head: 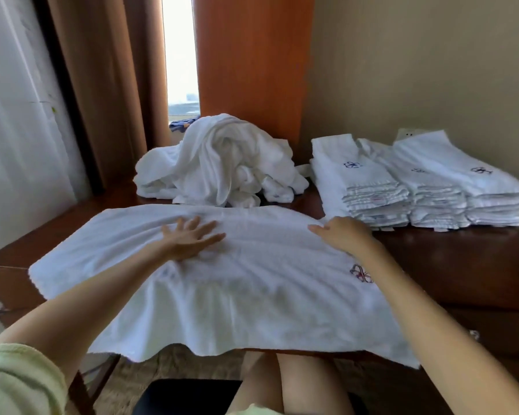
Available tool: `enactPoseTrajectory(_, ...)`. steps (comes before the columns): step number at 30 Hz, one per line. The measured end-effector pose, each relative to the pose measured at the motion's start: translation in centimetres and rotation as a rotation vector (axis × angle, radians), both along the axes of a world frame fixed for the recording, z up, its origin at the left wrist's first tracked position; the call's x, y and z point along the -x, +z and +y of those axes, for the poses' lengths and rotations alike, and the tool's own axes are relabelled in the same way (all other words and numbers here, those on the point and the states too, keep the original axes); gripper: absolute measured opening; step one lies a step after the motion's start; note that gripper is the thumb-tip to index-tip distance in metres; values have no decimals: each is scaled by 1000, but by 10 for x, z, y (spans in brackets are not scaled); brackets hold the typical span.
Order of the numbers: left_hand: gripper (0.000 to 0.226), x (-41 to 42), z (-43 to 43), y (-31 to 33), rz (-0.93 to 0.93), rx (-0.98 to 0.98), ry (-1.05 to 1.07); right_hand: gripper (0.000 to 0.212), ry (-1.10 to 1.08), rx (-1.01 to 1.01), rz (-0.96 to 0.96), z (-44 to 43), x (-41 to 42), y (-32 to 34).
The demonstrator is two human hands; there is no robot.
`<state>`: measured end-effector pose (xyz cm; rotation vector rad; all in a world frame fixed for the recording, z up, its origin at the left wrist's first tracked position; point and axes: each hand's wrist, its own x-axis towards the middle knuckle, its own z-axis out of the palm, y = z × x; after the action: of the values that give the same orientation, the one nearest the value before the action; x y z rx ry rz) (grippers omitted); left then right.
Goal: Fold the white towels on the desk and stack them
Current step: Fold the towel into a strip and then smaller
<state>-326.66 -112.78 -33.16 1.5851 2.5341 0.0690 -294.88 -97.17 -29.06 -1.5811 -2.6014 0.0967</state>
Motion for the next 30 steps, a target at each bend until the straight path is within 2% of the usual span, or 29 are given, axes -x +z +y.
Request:
enactPoseTrajectory(4, 92, 3, 11, -3, 31, -3, -92, 46, 120, -32, 223, 16, 0, -4)
enactPoseTrajectory(8, 97, 22, 25, -2, 4, -40, -153, 54, 207, 85, 88, 37, 10, -33)
enactPoseTrajectory(11, 96, 41, 40, -4, 11, -56, -150, 51, 159, 112, 338, 53, 12, -46)
enactPoseTrajectory(14, 81, 47, 50, -3, 37, -37, -127, 42, 162, 156, 494, 60, 19, -42)
enactPoseTrajectory(17, 61, 31, 57, 1, 175, -126, -37, 43, 216, 12, 452, 62, 18, -37)
enactPoseTrajectory(19, 42, 5, 62, 7, 334, -341, -10, 41, 172, -193, 457, 61, 10, -33)
enactPoseTrajectory(20, 37, -11, 67, 10, 347, -456, -38, 35, 117, -293, 490, 59, 6, -31)
enactPoseTrajectory(23, 48, -73, 89, 13, 143, -626, -213, 7, -104, -427, 541, 55, -10, -25)
enactPoseTrajectory(24, 54, -96, 100, 12, 66, -609, -249, 9, -172, -387, 527, 55, -17, -25)
enactPoseTrajectory(27, 67, -149, 134, 5, -137, -462, -223, 43, -353, -113, 445, 57, -38, -28)
enactPoseTrajectory(30, 60, -166, 150, -4, -160, -478, -162, 37, -281, 34, 499, 58, -48, -35)
